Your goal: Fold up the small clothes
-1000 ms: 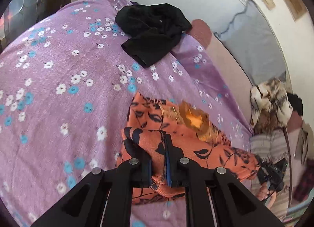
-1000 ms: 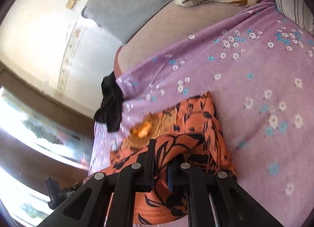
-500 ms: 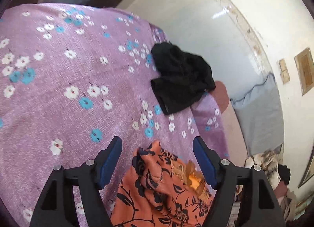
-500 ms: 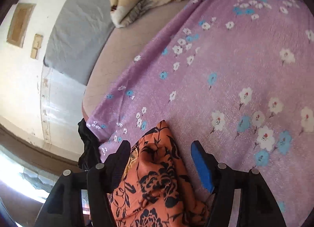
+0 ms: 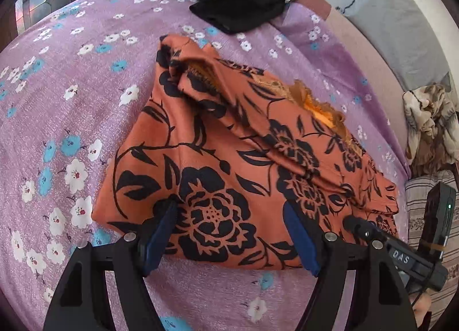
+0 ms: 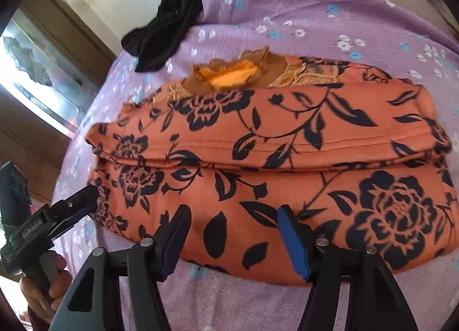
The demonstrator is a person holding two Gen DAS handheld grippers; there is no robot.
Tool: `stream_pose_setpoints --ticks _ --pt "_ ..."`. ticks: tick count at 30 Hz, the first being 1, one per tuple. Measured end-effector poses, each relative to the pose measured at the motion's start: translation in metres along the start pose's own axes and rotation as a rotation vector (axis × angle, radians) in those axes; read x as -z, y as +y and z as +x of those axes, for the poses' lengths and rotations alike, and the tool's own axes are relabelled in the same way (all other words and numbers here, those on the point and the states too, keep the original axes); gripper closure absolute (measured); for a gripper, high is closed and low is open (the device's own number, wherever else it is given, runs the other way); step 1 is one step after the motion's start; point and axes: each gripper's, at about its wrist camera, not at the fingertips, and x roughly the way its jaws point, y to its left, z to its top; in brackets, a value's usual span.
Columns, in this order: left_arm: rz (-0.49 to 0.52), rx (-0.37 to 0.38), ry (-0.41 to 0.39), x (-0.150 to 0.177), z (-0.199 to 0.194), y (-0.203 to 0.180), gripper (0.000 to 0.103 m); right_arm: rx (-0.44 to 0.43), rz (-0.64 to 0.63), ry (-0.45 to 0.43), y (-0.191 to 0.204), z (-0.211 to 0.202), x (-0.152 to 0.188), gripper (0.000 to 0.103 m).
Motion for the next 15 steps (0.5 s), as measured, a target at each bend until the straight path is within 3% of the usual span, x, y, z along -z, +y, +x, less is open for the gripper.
stream_pose_setpoints --ticks 4,8,11,15 --pt "-0.038 0.034 -0.007 -0.015 -0.003 0.002 0.026 0.060 0.023 -0.054 -0.007 0.019 -0.058 0.039" --pt "-0.104 0.036 -0.038 -0.033 -0.003 0.015 0.026 0.087 0.175 -0.266 -0.023 0.004 -0.113 0.039" --pt "-0.181 0.057 -0.043 -0.040 -0.004 0.029 0.026 0.004 0.203 -0.341 -0.012 -0.014 -0.118 0.038" --pt "-0.217 -0.032 -0.091 -0.042 -0.020 0.034 0.026 -0.055 0.037 -0.254 0.034 -0.008 -0.091 0.037"
